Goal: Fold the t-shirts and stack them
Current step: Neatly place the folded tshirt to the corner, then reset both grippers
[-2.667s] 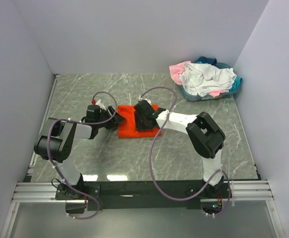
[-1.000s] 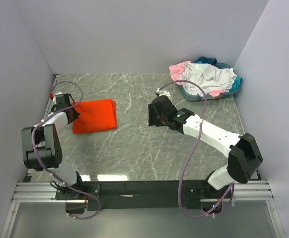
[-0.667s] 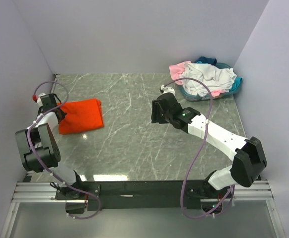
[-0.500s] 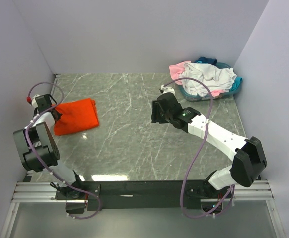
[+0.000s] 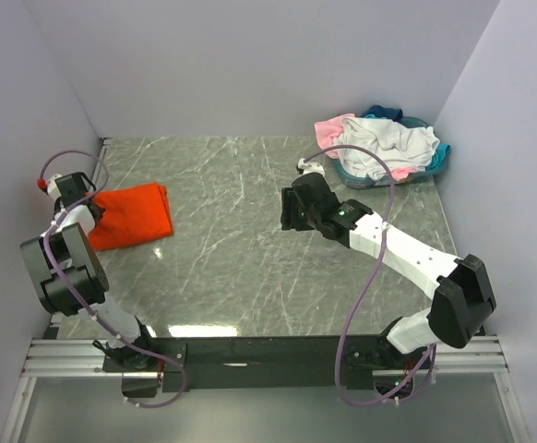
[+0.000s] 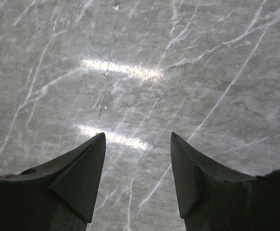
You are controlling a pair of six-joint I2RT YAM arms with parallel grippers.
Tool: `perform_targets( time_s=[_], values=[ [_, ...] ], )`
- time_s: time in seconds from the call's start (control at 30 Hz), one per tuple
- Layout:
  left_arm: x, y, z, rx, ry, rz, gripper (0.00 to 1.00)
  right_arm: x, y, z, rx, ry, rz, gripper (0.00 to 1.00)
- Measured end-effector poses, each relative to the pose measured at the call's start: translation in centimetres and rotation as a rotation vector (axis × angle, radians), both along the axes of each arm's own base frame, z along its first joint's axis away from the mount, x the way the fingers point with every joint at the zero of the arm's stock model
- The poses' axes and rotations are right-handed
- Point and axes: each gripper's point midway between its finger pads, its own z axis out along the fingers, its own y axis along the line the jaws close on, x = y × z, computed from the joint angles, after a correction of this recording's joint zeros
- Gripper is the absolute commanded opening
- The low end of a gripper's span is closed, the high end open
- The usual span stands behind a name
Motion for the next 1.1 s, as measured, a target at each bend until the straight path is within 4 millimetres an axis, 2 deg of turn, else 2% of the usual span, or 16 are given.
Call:
perform_targets(
  time_s=[0.07, 0.1, 0.13, 0.2, 0.3, 0.37, 0.47, 0.53, 0.6, 0.77, 0.93, 1.0, 1.1],
  values=[
    [-0.1, 0.1, 0.0, 0.003, 0.001, 0.006, 0.23, -0.1, 0.0, -0.1, -0.002, 0.002, 0.000, 0.64],
    [-0.1, 0.2, 0.0, 0.006, 0.001, 0.008, 0.41, -0.1, -0.1, -0.3, -0.004, 0.004, 0.000, 0.65],
    [-0.1, 0.3, 0.1, 0.010, 0.002, 0.012, 0.49, -0.1, -0.1, -0.4, -0.006, 0.007, -0.001, 0.66],
    [-0.1, 0.4, 0.3, 0.012, -0.009, 0.023, 0.63, -0.3, -0.3, -0.9, -0.011, 0.013, -0.001, 0.67],
    [-0.2, 0.5, 1.3, 0.024, -0.033, 0.036, 0.75, -0.8, -0.7, -1.9, -0.025, 0.028, -0.002, 0.70],
    [-0.1, 0.5, 2.5, 0.039, -0.058, 0.041, 0.75, -1.2, -1.2, -2.4, -0.033, 0.035, -0.005, 0.71],
    [0.2, 0.3, 4.5, 0.079, -0.102, 0.044, 0.76, -1.8, -1.8, -1.9, -0.021, 0.018, -0.009, 0.72],
    [0.5, -0.6, 5.7, 0.102, -0.128, 0.030, 0.76, -2.0, -2.3, -0.9, -0.001, -0.012, -0.019, 0.72],
    [0.9, -2.3, 6.8, 0.118, -0.158, -0.006, 0.76, -2.0, -2.8, 0.0, 0.019, -0.041, -0.033, 0.72],
    [0.5, -7.8, 9.8, 0.149, -0.248, -0.118, 0.79, -2.1, -3.8, 1.5, 0.058, -0.101, -0.070, 0.72],
    [-0.3, -14.4, 13.0, 0.148, -0.357, -0.265, 0.79, -2.7, -4.7, 1.0, 0.073, -0.104, -0.104, 0.72],
    [-0.8, -16.9, 13.5, 0.128, -0.394, -0.324, 0.79, -2.9, -4.9, 0.9, 0.081, -0.102, -0.115, 0.72],
    [-2.4, -20.2, 12.8, 0.071, -0.416, -0.413, 0.80, -3.4, -5.2, 0.9, 0.098, -0.107, -0.126, 0.72]
  ],
)
